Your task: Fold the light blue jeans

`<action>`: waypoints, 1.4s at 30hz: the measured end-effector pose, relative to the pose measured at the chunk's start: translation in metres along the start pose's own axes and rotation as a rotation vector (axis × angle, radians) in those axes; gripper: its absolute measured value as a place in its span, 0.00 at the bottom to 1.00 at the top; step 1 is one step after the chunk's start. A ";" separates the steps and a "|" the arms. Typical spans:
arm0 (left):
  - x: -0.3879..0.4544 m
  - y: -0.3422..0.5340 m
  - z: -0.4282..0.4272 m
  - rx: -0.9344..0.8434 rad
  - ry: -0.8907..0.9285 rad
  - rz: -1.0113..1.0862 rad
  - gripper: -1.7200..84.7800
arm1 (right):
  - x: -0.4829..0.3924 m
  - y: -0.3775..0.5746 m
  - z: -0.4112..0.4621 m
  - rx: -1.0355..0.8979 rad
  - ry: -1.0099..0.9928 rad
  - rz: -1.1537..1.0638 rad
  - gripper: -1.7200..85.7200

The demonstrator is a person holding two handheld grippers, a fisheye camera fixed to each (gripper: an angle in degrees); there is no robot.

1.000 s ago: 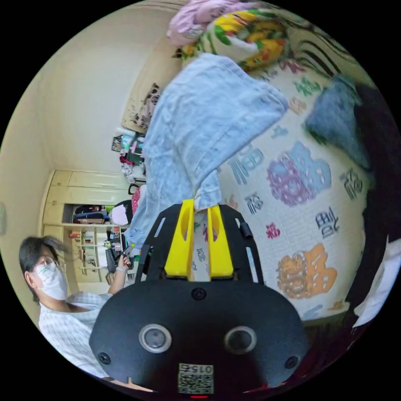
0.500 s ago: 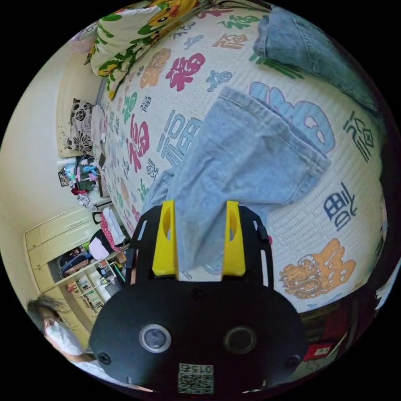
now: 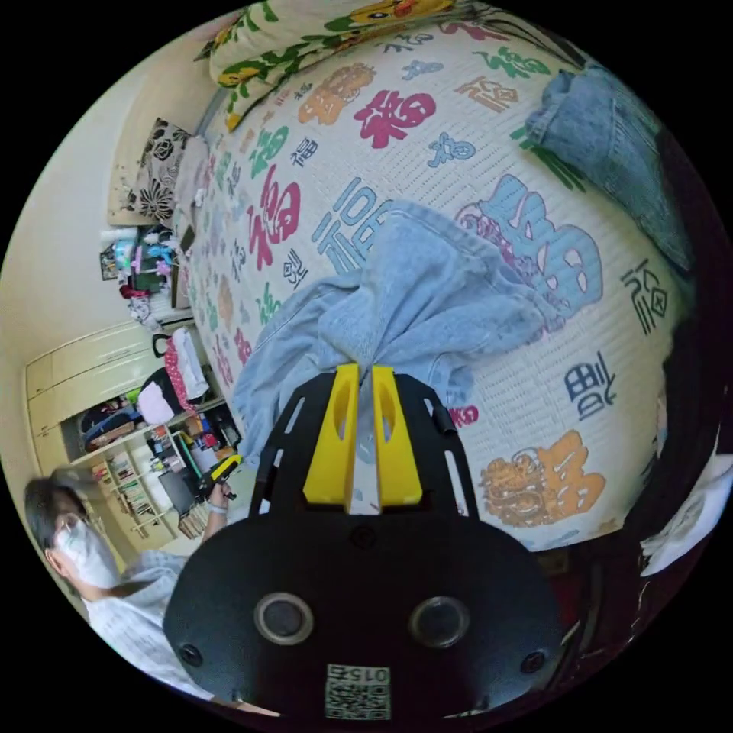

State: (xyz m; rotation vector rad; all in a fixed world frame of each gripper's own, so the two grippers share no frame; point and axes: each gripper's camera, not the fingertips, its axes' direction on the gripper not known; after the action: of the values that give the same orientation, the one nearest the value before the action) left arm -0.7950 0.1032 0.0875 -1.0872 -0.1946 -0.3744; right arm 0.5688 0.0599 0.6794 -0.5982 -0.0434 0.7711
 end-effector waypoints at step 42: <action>0.809 -0.337 0.284 0.117 0.682 0.538 0.01 | 0.390 0.381 0.081 0.367 -0.362 0.269 0.03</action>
State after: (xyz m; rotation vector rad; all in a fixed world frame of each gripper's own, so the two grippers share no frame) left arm -0.1737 0.0548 0.7655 -0.8032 0.6630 -0.2247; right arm 0.5871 0.5734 0.4796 -0.1101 -0.1527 1.1118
